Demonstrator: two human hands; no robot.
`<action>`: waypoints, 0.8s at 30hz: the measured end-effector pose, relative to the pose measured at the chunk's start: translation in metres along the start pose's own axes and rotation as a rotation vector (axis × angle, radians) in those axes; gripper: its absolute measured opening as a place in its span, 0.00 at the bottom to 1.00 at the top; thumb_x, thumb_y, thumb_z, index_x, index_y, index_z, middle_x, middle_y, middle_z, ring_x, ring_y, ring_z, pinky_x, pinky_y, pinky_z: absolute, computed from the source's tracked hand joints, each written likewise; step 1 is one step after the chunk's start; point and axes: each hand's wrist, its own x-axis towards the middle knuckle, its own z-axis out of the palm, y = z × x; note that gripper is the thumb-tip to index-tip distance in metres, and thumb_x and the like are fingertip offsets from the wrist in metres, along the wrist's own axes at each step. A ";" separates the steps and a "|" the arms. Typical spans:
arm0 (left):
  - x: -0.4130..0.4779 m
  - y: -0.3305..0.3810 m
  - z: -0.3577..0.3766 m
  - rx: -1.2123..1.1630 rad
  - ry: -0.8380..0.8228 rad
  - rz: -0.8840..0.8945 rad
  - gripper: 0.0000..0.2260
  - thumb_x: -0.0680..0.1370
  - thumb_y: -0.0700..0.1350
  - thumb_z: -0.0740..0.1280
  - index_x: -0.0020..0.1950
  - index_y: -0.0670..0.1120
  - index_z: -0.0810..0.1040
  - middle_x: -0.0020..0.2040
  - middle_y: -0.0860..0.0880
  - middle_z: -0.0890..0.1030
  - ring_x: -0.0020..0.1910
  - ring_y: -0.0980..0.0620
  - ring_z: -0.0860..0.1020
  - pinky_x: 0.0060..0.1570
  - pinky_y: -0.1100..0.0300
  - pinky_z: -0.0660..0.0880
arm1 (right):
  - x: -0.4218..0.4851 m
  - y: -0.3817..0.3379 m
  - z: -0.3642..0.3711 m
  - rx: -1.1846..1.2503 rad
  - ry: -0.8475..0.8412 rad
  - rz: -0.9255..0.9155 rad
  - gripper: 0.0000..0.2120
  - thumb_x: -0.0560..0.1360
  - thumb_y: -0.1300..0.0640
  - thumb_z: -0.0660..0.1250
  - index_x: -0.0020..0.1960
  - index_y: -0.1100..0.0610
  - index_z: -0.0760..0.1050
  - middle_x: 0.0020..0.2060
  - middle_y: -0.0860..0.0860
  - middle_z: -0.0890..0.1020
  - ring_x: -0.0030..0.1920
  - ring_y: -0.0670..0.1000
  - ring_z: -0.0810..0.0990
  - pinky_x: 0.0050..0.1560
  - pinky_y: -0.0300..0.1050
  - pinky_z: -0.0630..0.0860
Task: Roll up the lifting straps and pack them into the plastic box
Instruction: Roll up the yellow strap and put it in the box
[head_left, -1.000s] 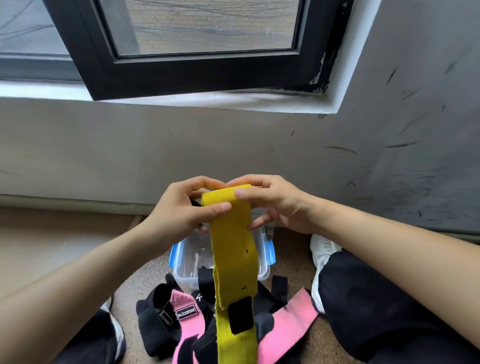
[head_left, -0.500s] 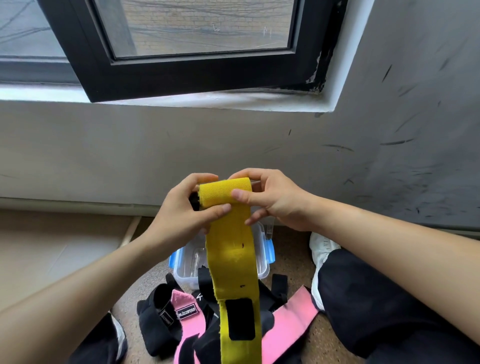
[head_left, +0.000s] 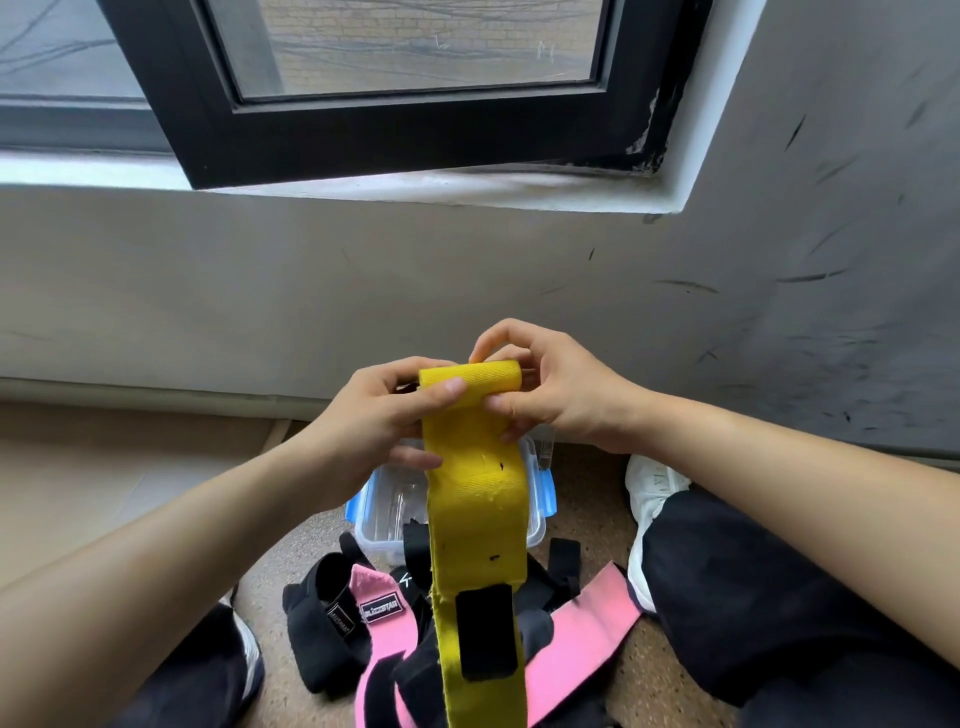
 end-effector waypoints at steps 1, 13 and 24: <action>0.000 -0.001 0.000 0.010 0.009 0.017 0.19 0.73 0.52 0.73 0.63 0.50 0.83 0.53 0.47 0.84 0.51 0.48 0.84 0.33 0.61 0.80 | 0.000 0.000 0.000 0.005 -0.004 0.016 0.16 0.77 0.68 0.71 0.60 0.58 0.73 0.53 0.65 0.78 0.46 0.51 0.83 0.39 0.48 0.83; -0.003 0.000 -0.004 0.148 0.029 0.245 0.20 0.71 0.48 0.74 0.63 0.53 0.81 0.52 0.49 0.83 0.49 0.55 0.83 0.40 0.57 0.82 | -0.002 -0.002 0.002 0.292 -0.107 0.310 0.26 0.76 0.39 0.63 0.64 0.57 0.74 0.54 0.55 0.81 0.52 0.57 0.84 0.39 0.47 0.83; -0.005 -0.001 -0.012 0.106 -0.097 -0.066 0.21 0.75 0.55 0.71 0.66 0.51 0.77 0.58 0.46 0.83 0.52 0.44 0.86 0.35 0.57 0.81 | -0.004 0.001 0.006 0.149 0.051 0.119 0.14 0.80 0.56 0.69 0.64 0.60 0.78 0.51 0.56 0.84 0.48 0.53 0.86 0.34 0.42 0.83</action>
